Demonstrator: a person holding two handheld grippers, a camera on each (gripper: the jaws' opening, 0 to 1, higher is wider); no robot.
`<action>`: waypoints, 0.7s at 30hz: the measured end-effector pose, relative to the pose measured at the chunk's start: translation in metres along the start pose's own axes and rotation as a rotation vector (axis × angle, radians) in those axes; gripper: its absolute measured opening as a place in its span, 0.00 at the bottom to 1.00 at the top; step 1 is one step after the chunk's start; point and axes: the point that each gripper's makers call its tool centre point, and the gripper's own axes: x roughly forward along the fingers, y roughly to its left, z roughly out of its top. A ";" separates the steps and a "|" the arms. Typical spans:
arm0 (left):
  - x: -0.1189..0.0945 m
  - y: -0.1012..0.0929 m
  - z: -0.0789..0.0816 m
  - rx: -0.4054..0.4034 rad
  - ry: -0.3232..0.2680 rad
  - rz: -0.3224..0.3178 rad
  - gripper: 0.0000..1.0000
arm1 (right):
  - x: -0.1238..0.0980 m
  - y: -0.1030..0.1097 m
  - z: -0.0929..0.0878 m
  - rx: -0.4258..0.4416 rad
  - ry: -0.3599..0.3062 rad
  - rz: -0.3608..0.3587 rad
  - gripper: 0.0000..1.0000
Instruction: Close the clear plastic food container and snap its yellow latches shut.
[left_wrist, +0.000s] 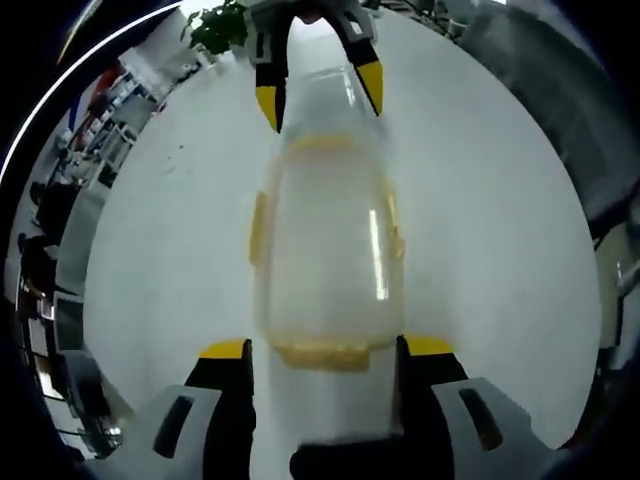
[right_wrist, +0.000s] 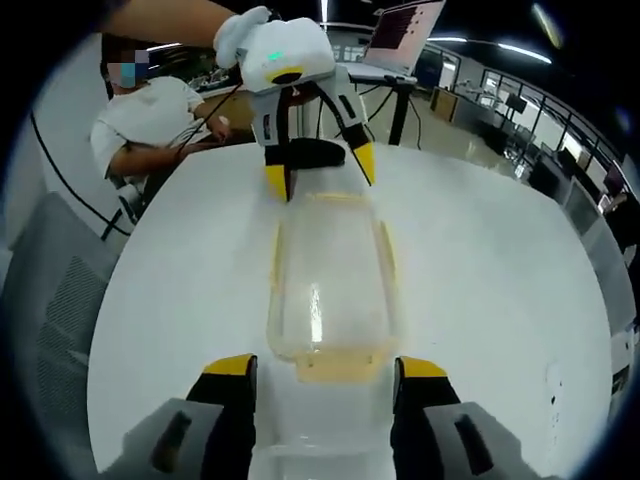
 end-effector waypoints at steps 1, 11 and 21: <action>0.001 -0.001 0.000 0.006 0.000 -0.006 0.57 | 0.000 -0.001 0.000 -0.002 0.001 0.000 0.53; 0.003 0.000 -0.006 0.056 0.028 -0.028 0.51 | 0.008 -0.005 -0.003 -0.016 0.035 -0.002 0.49; 0.007 0.001 -0.009 0.054 0.038 -0.043 0.47 | 0.016 -0.005 -0.009 -0.028 0.095 0.002 0.48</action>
